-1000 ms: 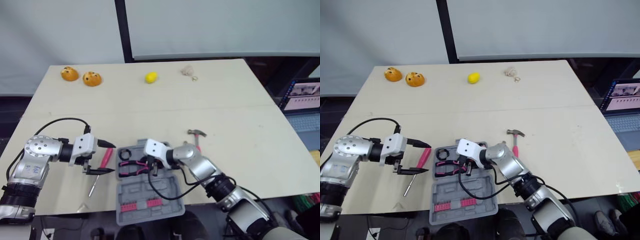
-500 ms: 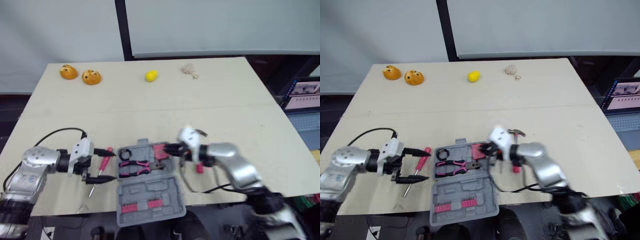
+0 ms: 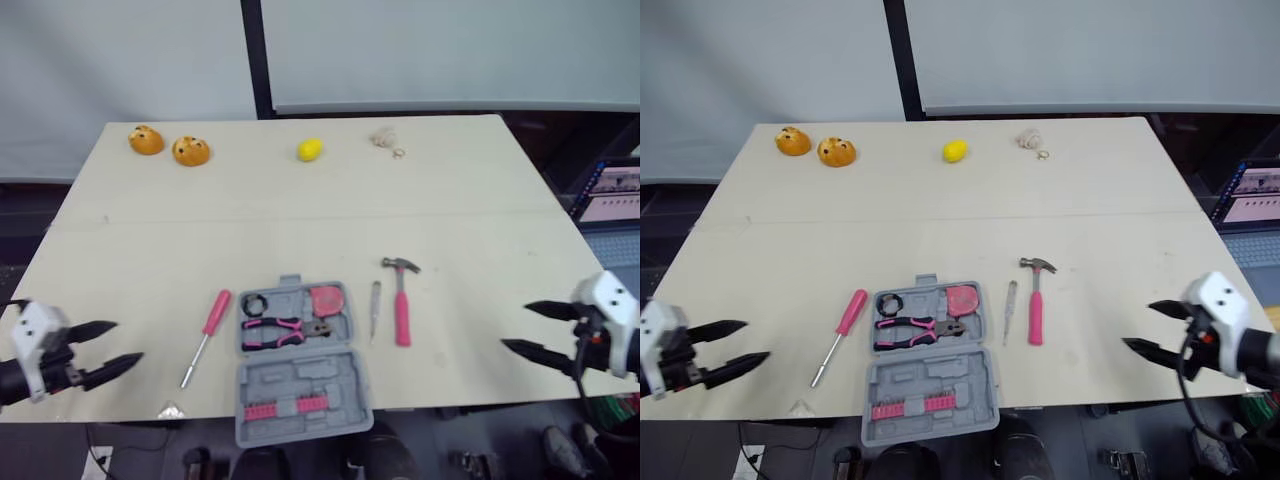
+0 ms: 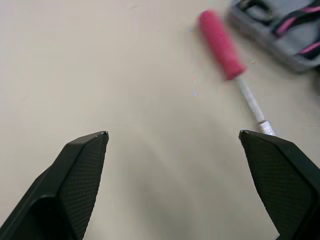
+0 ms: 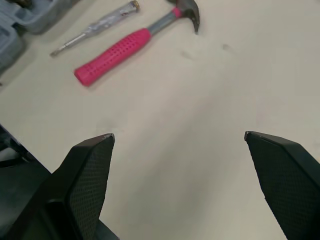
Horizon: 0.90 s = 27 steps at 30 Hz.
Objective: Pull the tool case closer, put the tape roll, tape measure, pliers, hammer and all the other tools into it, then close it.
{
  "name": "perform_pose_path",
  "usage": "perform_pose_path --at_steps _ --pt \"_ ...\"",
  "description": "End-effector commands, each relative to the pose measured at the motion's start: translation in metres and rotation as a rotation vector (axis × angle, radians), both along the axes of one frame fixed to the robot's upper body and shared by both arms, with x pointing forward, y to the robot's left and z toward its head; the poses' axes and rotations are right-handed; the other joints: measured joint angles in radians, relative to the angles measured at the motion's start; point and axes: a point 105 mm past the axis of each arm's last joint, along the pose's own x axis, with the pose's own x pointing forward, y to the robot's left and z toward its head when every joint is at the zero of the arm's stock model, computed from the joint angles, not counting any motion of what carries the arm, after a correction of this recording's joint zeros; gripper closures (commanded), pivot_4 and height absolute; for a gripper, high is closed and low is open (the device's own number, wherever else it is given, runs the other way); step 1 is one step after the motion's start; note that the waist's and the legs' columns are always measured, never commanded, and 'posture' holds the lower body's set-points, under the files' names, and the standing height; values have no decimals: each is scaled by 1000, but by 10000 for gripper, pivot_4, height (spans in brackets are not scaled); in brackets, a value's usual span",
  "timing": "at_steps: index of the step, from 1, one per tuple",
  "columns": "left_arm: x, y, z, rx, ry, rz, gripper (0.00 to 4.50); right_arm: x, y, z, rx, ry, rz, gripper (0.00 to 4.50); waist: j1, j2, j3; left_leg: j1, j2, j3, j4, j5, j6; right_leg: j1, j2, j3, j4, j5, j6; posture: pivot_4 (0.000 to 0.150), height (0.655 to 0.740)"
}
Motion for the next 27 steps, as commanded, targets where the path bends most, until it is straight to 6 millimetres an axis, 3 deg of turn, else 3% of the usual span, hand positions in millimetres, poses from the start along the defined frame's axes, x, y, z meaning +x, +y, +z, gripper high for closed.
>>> perform_pose_path --at_steps 1,4,9,15,19,21,22,25,27 --pt "-2 19 9 93 -34 34 0 -2 -10 7 -42 -38 6 930 1 0 0 0 0 0 0 -2 4 0 0 0 -1 0 0 1500 7292" --pt "1 17 9 95 -45 13 0 1 -8 5 -41 -46 17 930 1 2 1 -1 0 1 0 -3 4 0 -2 0 -2 1 2 1500 7292" --pt "4 -10 8 92 -20 -123 0 5 25 3 -5 -52 129 930 -1 2 1 -1 0 1 0 -1 0 0 -2 0 -3 1 2 1500 7292" --pt "2 -70 -2 108 83 -458 0 3 92 -4 20 -19 373 930 -3 4 2 -1 0 2 0 0 -3 0 -1 1 -2 1 2 1500 7292" --pt "6 -105 -8 122 95 -626 0 3 125 -11 8 -8 506 930 0 4 2 -1 0 2 0 1 -4 0 -1 1 -1 2 1 1500 7292" --pt "5 -120 -12 103 94 -711 0 13 139 -16 14 -28 522 930 0 4 2 -1 0 2 1 1 -4 0 -1 1 -1 2 1 1500 7292" --pt "5 -124 -14 90 93 -730 2403 17 143 -19 21 -23 517 304 -1 4 2 -1 0 2 1 1 -4 0 -1 1 -1 2 1 1500 7292" --pt "12 -130 -25 114 100 -734 12772 19 155 -29 -1 -2 581 8549 -1 5 3 -2 -1 3 1 1 -3 -1 0 1 -2 2 1 1500 7292" --pt "15 -135 -31 120 103 -747 13533 21 162 -36 -12 15 604 18413 0 5 3 -2 -1 3 2 2 -3 -1 1 0 -2 2 1 1500 7292"
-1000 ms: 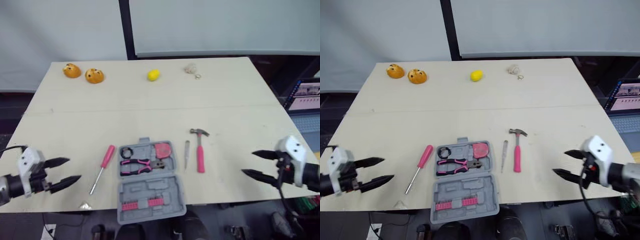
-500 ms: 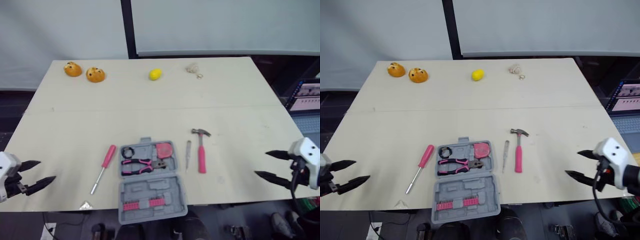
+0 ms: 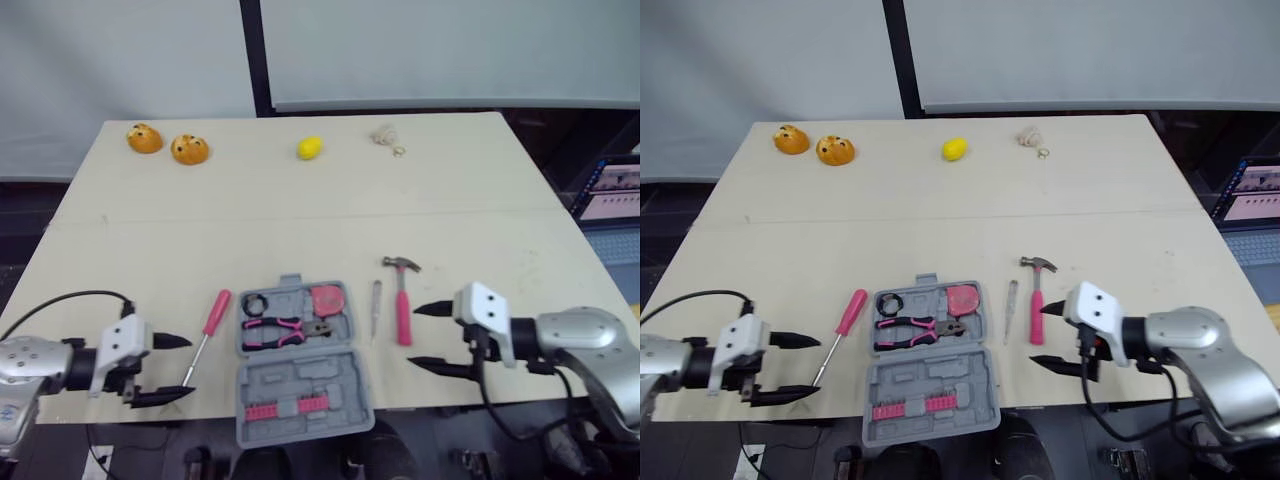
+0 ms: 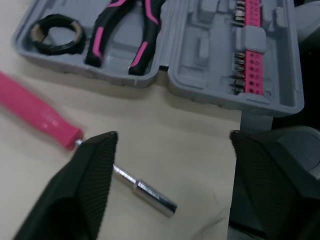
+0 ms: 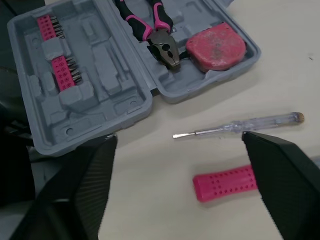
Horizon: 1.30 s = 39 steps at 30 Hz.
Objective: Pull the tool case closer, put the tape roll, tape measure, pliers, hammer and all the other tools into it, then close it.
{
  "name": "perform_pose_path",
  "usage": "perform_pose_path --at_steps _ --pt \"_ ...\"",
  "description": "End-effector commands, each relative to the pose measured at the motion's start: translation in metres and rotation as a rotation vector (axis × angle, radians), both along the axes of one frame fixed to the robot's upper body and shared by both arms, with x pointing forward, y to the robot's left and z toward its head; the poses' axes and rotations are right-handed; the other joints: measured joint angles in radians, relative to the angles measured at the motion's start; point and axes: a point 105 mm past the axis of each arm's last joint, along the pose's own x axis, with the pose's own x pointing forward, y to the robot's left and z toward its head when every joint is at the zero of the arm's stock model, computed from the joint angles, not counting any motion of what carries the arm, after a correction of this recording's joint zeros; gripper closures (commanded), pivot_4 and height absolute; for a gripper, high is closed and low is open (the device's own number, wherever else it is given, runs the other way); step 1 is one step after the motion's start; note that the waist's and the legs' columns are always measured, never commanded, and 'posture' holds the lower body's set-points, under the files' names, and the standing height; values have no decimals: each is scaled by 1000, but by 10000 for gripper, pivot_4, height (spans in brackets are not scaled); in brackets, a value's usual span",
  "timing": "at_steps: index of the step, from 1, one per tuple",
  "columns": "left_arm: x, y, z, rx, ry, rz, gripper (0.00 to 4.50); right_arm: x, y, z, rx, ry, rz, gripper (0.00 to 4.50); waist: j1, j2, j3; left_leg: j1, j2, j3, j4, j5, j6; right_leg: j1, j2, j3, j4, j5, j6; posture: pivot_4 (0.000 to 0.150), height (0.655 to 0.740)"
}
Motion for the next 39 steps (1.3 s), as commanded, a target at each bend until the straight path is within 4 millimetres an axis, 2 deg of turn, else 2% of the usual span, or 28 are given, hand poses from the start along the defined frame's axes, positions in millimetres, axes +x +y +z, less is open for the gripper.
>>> perform_pose_path --at_steps 1,6,11,15,16,17,18,19,28,39 --pt "3 -6 -10 18 -2 -19 13533 4 11 -8 -21 -3 37 23067 -1 0 0 0 0 0 0 0 0 0 0 -1 0 0 0 1500 7292" --pt "11 -10 -21 62 -36 -32 13533 14 24 -25 -56 1 49 23067 0 0 0 0 0 1 2 1 1 0 0 -1 2 0 0 1500 7292" --pt "18 -20 -25 22 -52 -19 13533 22 37 -37 -71 -6 58 23067 0 0 0 0 0 1 2 1 1 0 0 -2 3 0 0 1500 7292" --pt "20 -24 -29 35 -79 -30 25808 29 41 -42 -90 -40 64 35598 0 0 0 0 0 2 2 1 1 -1 0 -3 3 0 0 1500 7292" --pt "20 -27 -30 29 -75 -31 31431 30 43 -44 -89 -41 65 41445 0 0 0 1 0 2 2 1 1 -1 0 -3 4 0 0 1500 7292" --pt "20 -30 -31 24 -73 -32 36280 30 44 -45 -86 -38 66 44975 0 0 0 1 0 2 2 1 1 -1 0 -3 4 0 0 1500 7292" --pt "21 -32 -32 21 -69 -30 41567 29 45 -47 -82 -32 69 45000 0 0 0 1 0 2 2 1 1 -1 0 -3 4 0 0 1500 7292" --pt "21 -33 -32 19 -68 -29 44546 28 46 -47 -81 -28 71 45000 0 0 0 1 0 2 2 1 1 -1 0 -3 4 0 0 1500 7292" --pt "27 -45 -37 -3 -55 -18 44546 25 58 -58 -61 -5 73 45000 0 0 0 1 0 2 2 1 1 -1 0 -3 6 0 0 1500 7292" --pt "39 -66 -37 -34 -71 -39 44546 35 68 -56 -15 -23 35 45000 1 0 0 1 0 2 3 2 1 -1 0 -4 6 0 0 1500 7292"
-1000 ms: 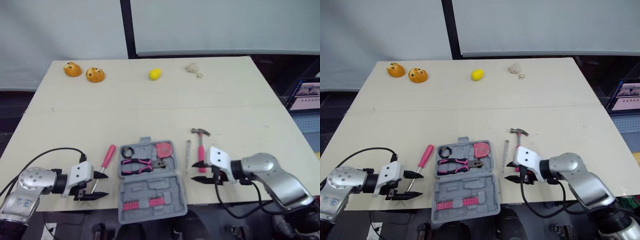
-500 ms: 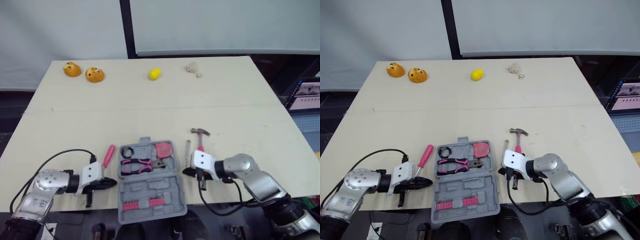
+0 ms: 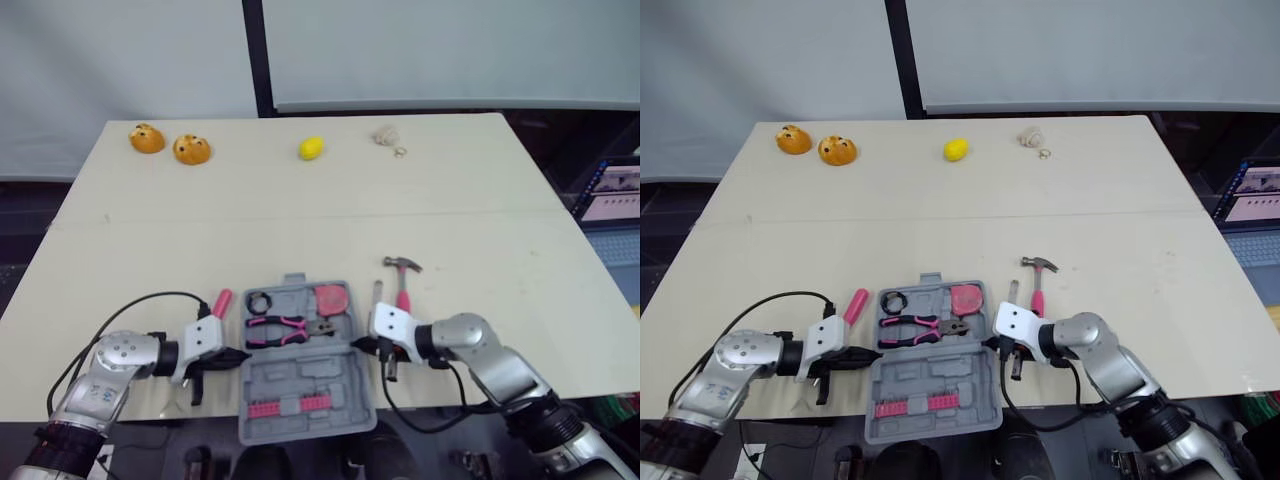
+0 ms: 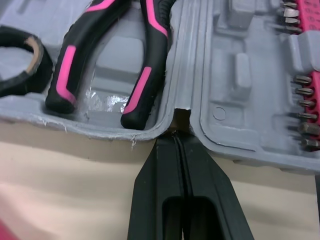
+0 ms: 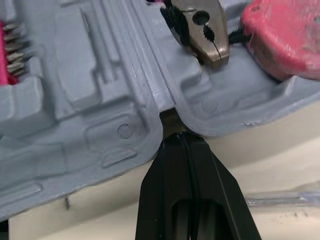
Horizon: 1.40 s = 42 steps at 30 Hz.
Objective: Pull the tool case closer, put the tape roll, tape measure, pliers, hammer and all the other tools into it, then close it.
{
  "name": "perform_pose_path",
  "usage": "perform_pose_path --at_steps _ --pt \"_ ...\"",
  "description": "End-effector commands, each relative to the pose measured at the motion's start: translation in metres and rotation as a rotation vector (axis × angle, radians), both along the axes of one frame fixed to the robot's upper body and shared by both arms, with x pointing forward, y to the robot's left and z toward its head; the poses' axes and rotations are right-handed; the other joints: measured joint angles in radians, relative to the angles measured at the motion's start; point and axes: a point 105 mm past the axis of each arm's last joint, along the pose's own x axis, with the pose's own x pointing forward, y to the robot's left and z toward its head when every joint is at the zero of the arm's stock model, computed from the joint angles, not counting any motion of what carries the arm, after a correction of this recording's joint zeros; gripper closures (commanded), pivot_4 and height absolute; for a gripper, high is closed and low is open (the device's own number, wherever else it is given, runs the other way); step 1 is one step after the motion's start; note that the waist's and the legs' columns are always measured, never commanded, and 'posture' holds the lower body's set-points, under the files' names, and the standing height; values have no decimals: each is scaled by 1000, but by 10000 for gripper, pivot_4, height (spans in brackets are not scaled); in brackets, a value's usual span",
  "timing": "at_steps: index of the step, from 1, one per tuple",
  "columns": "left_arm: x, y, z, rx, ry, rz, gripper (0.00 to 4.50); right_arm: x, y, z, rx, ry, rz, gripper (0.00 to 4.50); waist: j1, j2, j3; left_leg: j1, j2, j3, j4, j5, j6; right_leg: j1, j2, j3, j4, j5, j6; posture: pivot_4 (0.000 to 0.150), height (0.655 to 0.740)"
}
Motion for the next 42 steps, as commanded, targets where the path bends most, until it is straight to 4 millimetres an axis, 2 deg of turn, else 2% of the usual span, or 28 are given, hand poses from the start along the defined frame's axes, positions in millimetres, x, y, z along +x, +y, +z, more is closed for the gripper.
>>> perform_pose_path --at_steps 1,3,7,16,26,33,42 --pt "11 -11 5 -10 -60 -17 44546 3 10 11 52 -30 6 45000 1 0 0 0 0 0 0 0 0 0 0 0 0 0 0 1500 7292" --pt "24 -13 10 -26 -81 15 44546 4 11 13 60 -31 0 45000 3 0 0 0 0 0 1 0 0 0 -1 0 1 0 0 1500 7292" --pt "34 -15 12 -27 -85 20 44546 11 11 16 72 -37 -22 45000 1 -1 0 0 -1 0 1 1 1 0 0 0 1 0 0 1500 7292" --pt "56 -19 6 29 -97 -8 44546 47 2 22 53 -79 -128 45000 0 -1 -1 0 -1 0 1 2 0 0 0 -1 2 0 0 1500 7292" --pt "77 -17 9 37 -145 17 44546 51 10 25 57 -66 -96 45000 2 -1 -1 0 -2 0 2 3 1 0 -2 -1 5 0 0 1500 7292" --pt "79 -17 7 51 -136 -2 44546 52 11 25 56 -68 -92 45000 1 0 -1 0 -1 0 2 3 0 0 -1 -1 5 0 0 1500 7292" --pt "64 -19 -2 43 -95 -30 44546 55 9 27 53 -75 -102 45000 -1 0 -1 0 -1 0 2 3 0 0 -1 -1 6 0 0 1500 7292"
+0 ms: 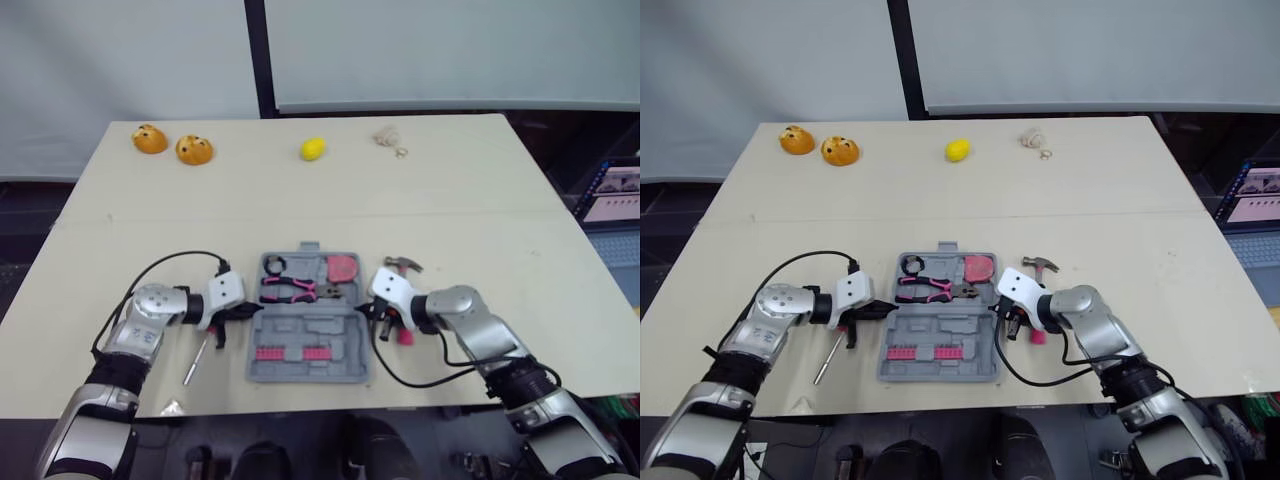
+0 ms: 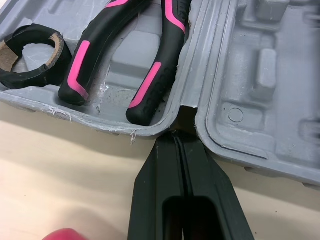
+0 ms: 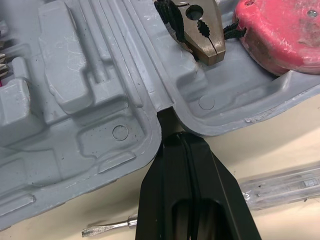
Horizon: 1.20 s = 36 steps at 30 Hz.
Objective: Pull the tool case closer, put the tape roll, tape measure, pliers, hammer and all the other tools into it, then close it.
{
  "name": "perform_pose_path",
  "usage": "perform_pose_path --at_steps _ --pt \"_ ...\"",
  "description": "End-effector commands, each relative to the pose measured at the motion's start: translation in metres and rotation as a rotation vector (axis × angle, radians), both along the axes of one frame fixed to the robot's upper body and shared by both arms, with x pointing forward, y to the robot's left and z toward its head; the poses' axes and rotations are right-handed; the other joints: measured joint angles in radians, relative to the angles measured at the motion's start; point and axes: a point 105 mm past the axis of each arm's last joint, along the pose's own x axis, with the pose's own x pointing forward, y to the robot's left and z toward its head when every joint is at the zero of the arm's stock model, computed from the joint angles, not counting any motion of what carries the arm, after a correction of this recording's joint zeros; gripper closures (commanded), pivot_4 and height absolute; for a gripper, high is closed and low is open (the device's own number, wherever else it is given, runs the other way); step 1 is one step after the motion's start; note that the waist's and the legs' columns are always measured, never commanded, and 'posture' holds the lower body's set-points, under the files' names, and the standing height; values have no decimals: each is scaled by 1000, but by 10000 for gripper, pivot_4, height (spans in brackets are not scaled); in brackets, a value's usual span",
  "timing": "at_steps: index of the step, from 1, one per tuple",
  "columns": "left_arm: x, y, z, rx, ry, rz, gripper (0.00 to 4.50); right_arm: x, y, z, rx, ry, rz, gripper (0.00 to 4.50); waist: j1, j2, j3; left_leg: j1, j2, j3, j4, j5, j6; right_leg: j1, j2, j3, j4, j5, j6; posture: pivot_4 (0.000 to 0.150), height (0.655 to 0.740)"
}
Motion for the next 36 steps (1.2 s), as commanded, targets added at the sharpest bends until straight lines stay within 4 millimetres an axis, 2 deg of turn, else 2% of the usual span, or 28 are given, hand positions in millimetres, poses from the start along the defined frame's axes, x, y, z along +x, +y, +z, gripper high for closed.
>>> perform_pose_path --at_steps 1,12,18,23,25,28,29,32,33,36 --pt "-13 -10 -11 4 46 -46 44546 0 14 16 36 -51 60 45000 0 0 0 0 0 0 0 0 0 0 0 0 0 0 0 1500 7292" --pt "-17 -5 -14 15 49 -22 44546 -3 10 12 34 -41 53 45000 0 0 0 0 0 0 0 0 0 0 0 0 -1 0 0 1500 7292" --pt "-12 4 -4 32 11 -5 44546 -4 0 21 -2 -72 54 45000 0 0 0 0 0 0 0 0 0 0 0 0 -1 0 0 1500 7292" --pt "-26 23 37 -15 -47 -29 44546 -12 -27 56 -18 -141 30 45000 -5 0 0 -1 2 -1 -2 0 0 -1 1 1 0 0 0 1500 7292" --pt "-39 33 66 -114 -26 -4 44546 -23 -45 76 13 -143 9 45000 -3 1 1 -2 2 -2 -2 0 -1 -2 0 2 -2 -1 -1 1500 7292" --pt "-53 47 90 -200 27 58 44546 -40 -66 95 68 -125 -27 45000 1 1 1 -2 2 -4 -2 0 -1 -1 0 4 -5 -1 -1 1500 7292" --pt "-58 64 95 -226 45 128 44862 -49 -85 103 93 -108 -76 42524 3 1 1 -2 1 -4 -1 0 -1 0 0 4 -5 -1 -1 1500 7292" --pt "-75 109 104 -274 85 316 36993 -76 -132 115 142 -45 -209 32266 4 1 1 -2 1 -5 -4 0 -1 1 0 4 -7 -1 -1 1500 7292" --pt "-80 118 103 -273 95 353 31741 -82 -142 116 141 -33 -235 26499 4 1 1 -2 1 -5 -4 -1 0 0 0 4 -8 -1 -1 1500 7292" --pt "-101 164 93 -215 108 528 17088 -106 -186 111 68 -5 -344 12218 2 0 1 -1 1 -4 -4 -1 0 2 1 4 -10 0 0 1500 7292"
